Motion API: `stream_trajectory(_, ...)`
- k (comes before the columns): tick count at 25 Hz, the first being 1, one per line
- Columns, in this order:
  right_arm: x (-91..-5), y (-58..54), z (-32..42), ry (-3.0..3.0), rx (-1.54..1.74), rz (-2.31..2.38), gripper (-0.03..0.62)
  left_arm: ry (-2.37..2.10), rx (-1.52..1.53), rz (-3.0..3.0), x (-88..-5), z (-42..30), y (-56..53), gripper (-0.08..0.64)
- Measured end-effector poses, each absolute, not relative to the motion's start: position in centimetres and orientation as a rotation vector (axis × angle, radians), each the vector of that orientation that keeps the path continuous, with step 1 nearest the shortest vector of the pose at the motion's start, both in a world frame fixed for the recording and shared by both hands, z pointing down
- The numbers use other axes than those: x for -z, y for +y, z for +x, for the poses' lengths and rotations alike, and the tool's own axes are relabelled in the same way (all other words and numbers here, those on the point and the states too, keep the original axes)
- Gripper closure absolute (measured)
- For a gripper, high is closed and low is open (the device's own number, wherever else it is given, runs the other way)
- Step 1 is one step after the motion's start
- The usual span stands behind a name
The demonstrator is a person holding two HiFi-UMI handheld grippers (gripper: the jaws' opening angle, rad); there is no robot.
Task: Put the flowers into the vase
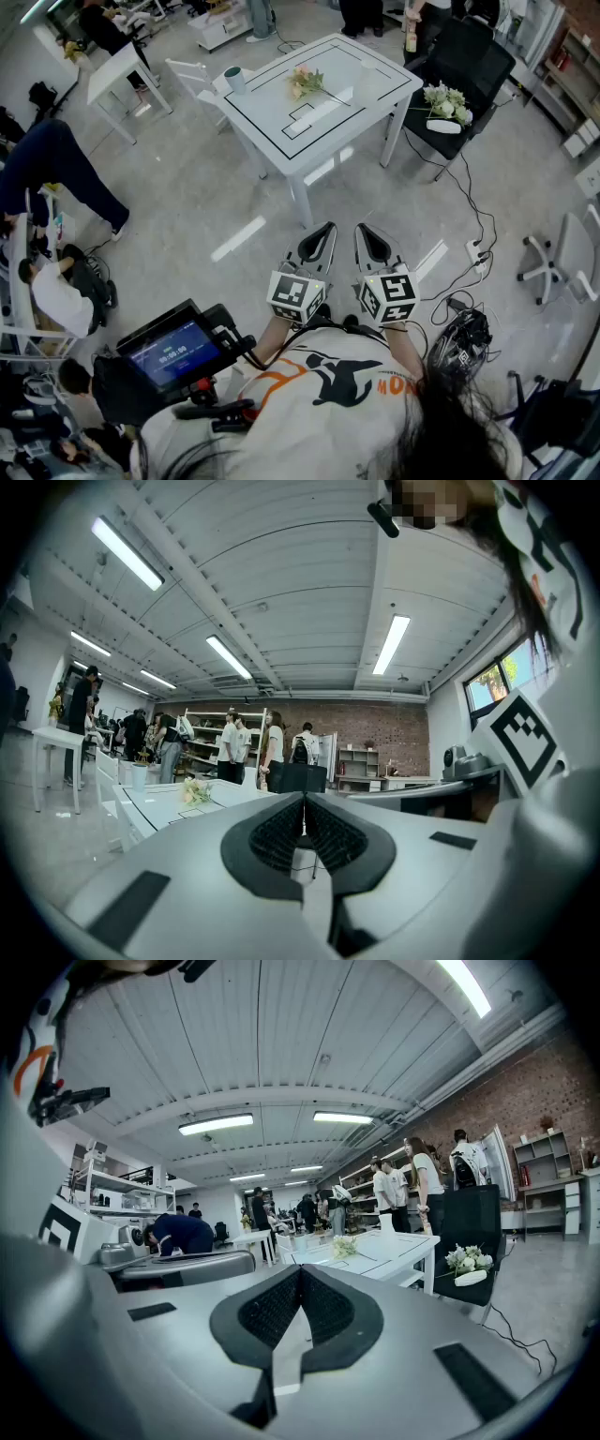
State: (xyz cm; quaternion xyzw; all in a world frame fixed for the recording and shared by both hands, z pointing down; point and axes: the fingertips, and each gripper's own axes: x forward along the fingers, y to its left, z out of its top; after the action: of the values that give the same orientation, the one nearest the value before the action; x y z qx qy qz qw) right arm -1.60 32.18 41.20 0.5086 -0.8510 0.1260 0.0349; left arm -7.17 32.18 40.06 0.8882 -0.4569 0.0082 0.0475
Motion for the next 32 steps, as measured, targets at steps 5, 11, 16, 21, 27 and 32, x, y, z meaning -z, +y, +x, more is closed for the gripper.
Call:
stream_trajectory(5, -41.0, 31.9, -1.4, -2.616, -0.388, 1.57, 0.581, -1.384, -0.017, 2.718, -39.8, -6.9, 32.1, 0.548)
stream_trajectory(11, -40.9, 31.9, -1.2, -2.615, -0.375, 1.605, 0.581, -1.365, -0.021, 2.726, -40.0, -6.8, 32.1, 0.548)
stream_trajectory(16, -41.0, 31.5, -1.7, -2.605, -0.369, 1.621, 0.581, -1.351, -0.023, 2.726, -40.1, -7.4, 31.5, 0.548)
stream_trajectory(21, -41.6, 31.8, -2.1, -2.594, -0.375, 1.641, 0.581, -1.329, -0.026, 2.733, -40.7, -8.0, 31.6, 0.548)
stream_trajectory(27, -42.5, 30.1, -3.3, -2.567, -0.39, 1.662, 0.581, -1.289, -0.037, 2.732, -41.6, -9.5, 29.6, 0.548)
stream_trajectory(32, -43.5, 29.3, -3.2, -2.541, -0.432, 1.661, 0.581, -1.274, -0.036, 2.699, -42.8, -9.8, 28.4, 0.548)
